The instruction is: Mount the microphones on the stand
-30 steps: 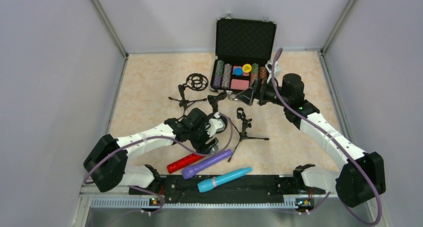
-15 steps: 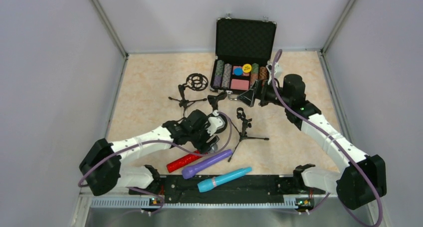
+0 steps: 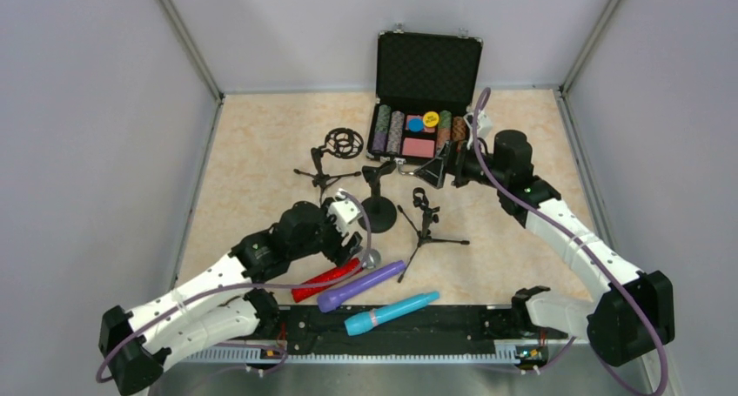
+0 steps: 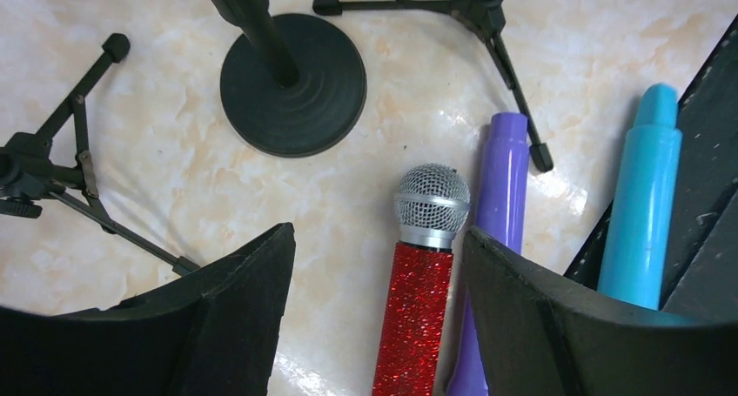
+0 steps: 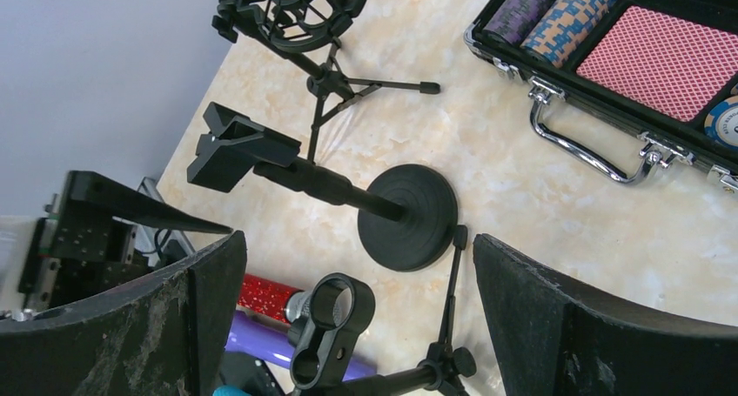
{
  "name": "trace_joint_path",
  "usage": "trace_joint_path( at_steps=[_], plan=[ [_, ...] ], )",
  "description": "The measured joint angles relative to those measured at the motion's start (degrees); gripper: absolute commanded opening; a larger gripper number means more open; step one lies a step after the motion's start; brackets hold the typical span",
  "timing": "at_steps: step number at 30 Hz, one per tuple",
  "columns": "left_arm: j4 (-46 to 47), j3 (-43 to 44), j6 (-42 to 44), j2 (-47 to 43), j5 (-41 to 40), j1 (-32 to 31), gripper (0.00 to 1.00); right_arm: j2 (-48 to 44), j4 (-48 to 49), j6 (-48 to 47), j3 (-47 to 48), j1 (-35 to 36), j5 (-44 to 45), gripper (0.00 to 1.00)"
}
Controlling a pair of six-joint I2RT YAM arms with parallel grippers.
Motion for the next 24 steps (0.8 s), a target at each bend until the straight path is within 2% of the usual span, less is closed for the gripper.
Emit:
trace_joint_path(
  at_steps=[4,10,16,24],
  plan=[
    [3.19,-0.96,-3.69,-3.48,-0.37,0.0,0.76,0.0,-0.5,-0.33,0.0,0.0,-0.04,0.99],
    [12.61,-9.29,-11.56,-7.91,-1.05,0.0,0.76,0.0,-0.76,-0.44,0.0,0.0,-0.17,0.99],
    [13.92,-14.45,-15.78,-7.28,-3.28,0.0,0.73,0.0,-1.03,-0.87,0.0,0.0,-0.31,0.99],
    [17.51,-17.64,-18.43,-2.03,-1.25,-0.04,0.73,0.0,-1.05,-0.96,0.0,0.0,-0.33,0.99]
  ],
)
